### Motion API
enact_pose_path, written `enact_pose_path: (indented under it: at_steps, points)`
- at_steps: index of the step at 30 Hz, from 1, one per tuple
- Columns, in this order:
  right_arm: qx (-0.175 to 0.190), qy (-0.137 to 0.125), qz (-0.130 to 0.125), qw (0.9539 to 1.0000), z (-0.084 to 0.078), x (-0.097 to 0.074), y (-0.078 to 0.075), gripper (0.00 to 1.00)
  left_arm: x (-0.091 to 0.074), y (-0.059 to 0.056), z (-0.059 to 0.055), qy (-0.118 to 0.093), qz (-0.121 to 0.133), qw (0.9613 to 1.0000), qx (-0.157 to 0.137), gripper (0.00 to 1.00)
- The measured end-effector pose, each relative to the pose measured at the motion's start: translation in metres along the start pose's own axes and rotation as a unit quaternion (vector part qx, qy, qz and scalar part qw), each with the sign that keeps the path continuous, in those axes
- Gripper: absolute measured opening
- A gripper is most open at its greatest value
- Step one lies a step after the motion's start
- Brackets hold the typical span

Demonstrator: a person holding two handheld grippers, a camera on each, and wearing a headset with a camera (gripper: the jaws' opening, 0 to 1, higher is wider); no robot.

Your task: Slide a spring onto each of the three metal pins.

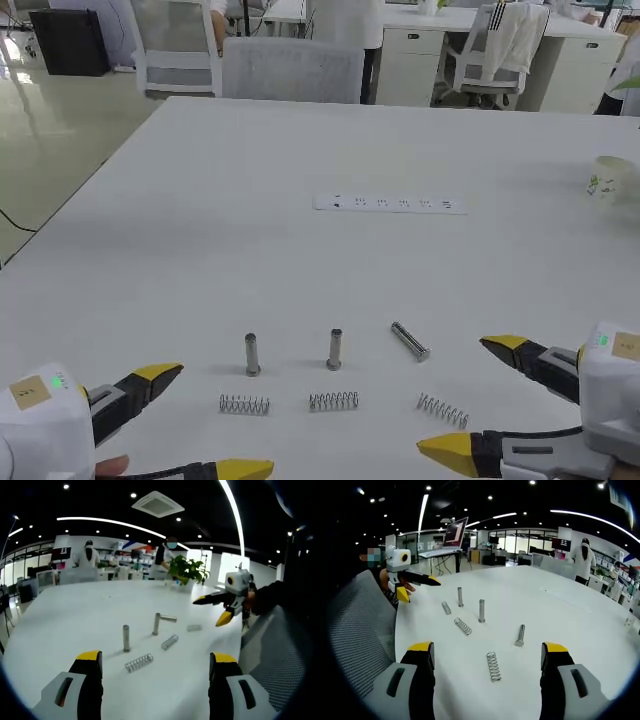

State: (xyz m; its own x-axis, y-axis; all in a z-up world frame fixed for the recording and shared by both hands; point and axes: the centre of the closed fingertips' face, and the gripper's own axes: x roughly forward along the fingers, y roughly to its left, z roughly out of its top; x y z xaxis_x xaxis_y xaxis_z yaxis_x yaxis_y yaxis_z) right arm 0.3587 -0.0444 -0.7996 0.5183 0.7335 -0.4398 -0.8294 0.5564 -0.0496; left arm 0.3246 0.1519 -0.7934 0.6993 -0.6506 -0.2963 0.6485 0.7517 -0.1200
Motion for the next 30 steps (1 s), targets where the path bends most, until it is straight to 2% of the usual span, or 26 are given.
enact_pose_path:
  at_steps: [18, 30]
  points:
    - [0.001, 0.003, -0.005, 1.0, -0.0006, 0.0003, -0.0022, 0.87, -0.0005, -0.0001, 0.0004, -0.002, 0.0, 1.0, -0.002, 0.85]
    - [0.006, -0.001, -0.015, 0.9999, 0.0045, -0.0016, -0.0091, 0.86, -0.0028, 0.0002, -0.001, -0.002, 0.002, 1.0, -0.005, 0.84]
